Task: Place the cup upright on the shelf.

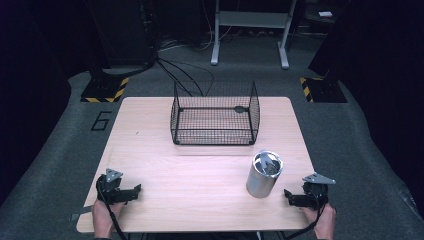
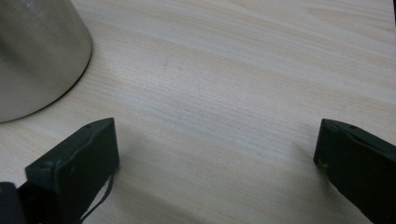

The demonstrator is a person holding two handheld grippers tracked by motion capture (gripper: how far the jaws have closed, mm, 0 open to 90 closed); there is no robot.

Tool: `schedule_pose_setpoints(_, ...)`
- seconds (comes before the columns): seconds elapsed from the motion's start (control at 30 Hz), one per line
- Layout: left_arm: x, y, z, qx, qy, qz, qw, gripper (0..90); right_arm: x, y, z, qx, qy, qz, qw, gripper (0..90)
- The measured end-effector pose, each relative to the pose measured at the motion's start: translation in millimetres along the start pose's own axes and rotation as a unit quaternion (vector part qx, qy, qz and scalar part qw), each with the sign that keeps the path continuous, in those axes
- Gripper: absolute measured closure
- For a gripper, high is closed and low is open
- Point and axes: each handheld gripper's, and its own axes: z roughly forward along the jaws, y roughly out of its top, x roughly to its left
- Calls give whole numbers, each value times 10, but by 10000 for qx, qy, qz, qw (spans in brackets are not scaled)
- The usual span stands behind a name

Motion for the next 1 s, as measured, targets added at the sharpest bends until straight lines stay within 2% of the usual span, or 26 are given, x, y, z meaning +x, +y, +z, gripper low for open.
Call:
schedule_pose_setpoints(0.23,-14,34,35,11,35,-46,10000,0,15,2,2,3,-21,91,10000,0)
schedule_pose_setpoints(0.6,-14,36,42,-26,64,-54,10000,0,4,12,-6,70,-9,54,10000,0)
schedule_pose_setpoints(0.67,-15,36,43,-28,56,-61,10000,0,17,15,-17,54,9,121,9999,0)
schedule_pose_setpoints(0.7,-14,36,42,-28,65,-54,10000,0,20,9,-41,64,97,203,9997,0)
schedule_pose_setpoints(0.8,-15,36,43,-29,59,-59,10000,0,16,0,-59,32,128,150,9998,0)
schedule_pose_setpoints(0.83,-13,37,40,-13,50,-55,10000,0,49,-5,-99,38,190,240,9995,0)
schedule_pose_setpoints(1.0,-13,37,40,-15,54,-50,10000,0,116,19,-197,-64,226,192,9995,0)
